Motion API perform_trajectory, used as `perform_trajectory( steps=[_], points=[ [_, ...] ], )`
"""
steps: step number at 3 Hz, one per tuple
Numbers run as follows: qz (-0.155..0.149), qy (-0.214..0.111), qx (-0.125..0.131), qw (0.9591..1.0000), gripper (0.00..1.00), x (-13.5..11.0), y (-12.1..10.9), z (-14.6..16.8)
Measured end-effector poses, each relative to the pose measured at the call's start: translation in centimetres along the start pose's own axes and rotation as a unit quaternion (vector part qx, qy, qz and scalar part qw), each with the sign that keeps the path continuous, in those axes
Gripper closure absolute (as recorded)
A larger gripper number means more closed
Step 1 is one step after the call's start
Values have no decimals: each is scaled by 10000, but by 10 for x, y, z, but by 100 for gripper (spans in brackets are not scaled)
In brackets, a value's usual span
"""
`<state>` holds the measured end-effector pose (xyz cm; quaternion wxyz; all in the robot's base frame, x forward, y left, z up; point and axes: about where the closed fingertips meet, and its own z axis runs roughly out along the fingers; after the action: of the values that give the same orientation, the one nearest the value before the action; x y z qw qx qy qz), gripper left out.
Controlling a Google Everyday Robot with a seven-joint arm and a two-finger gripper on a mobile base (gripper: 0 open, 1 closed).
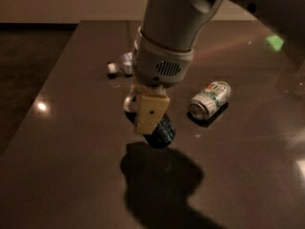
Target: Knock pepsi can over
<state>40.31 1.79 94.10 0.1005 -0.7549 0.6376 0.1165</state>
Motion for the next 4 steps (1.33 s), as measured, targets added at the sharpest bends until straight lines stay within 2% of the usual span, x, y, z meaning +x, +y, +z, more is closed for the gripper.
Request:
perform_trajectory(
  steps=[1, 3, 4],
  points=[
    [122, 486, -57, 9987, 100, 27, -12, 3],
    [138, 1250, 79, 9920, 100, 51, -21, 17],
    [114, 1548, 110, 9878, 88, 58, -22, 24]
  ],
)
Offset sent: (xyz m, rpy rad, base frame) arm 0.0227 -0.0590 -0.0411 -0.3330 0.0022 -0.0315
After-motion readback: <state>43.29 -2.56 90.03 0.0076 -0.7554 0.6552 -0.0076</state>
